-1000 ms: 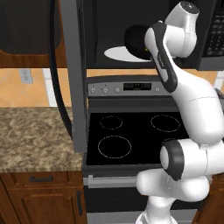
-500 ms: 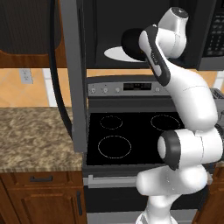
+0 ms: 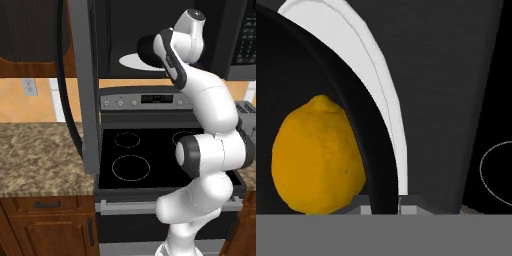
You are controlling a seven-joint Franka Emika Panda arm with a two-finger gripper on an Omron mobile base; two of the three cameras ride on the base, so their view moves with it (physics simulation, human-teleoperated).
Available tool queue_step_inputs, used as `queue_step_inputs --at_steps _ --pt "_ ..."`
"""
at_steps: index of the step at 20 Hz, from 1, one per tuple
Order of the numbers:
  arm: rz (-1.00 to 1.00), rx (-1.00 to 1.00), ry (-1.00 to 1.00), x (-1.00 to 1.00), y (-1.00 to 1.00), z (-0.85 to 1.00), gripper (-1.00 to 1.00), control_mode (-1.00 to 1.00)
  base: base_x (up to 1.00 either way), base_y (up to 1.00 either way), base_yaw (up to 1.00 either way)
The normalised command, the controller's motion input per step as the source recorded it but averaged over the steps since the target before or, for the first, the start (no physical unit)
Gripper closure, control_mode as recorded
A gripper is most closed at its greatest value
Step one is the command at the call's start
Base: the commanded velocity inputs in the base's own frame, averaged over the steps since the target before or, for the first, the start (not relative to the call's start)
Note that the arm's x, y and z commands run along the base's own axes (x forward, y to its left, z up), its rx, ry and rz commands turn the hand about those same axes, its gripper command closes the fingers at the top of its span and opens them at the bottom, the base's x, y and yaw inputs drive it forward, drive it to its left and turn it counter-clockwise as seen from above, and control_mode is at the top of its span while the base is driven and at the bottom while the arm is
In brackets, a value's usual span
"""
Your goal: Pick the lemon from the sink and place it in the bowl. Then pick the bowl and place it in the microwave. Then close the microwave door and press the start button.
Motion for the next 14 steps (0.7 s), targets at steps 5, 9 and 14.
queue_step_inputs --at_steps 5,9,14 --pt "0.0 0.0 0.0 0.54 -0.04 -0.04 1.0 -1.0 0.0 0.0 0.0" --pt "0.0 0.0 0.0 0.33 0.0 -0.23 -1.0 -1.0 0.0 0.0 0.0" --pt "0.0 0.0 0.0 0.04 0.0 -0.03 -1.0 -1.0 0.0 0.0 0.0"
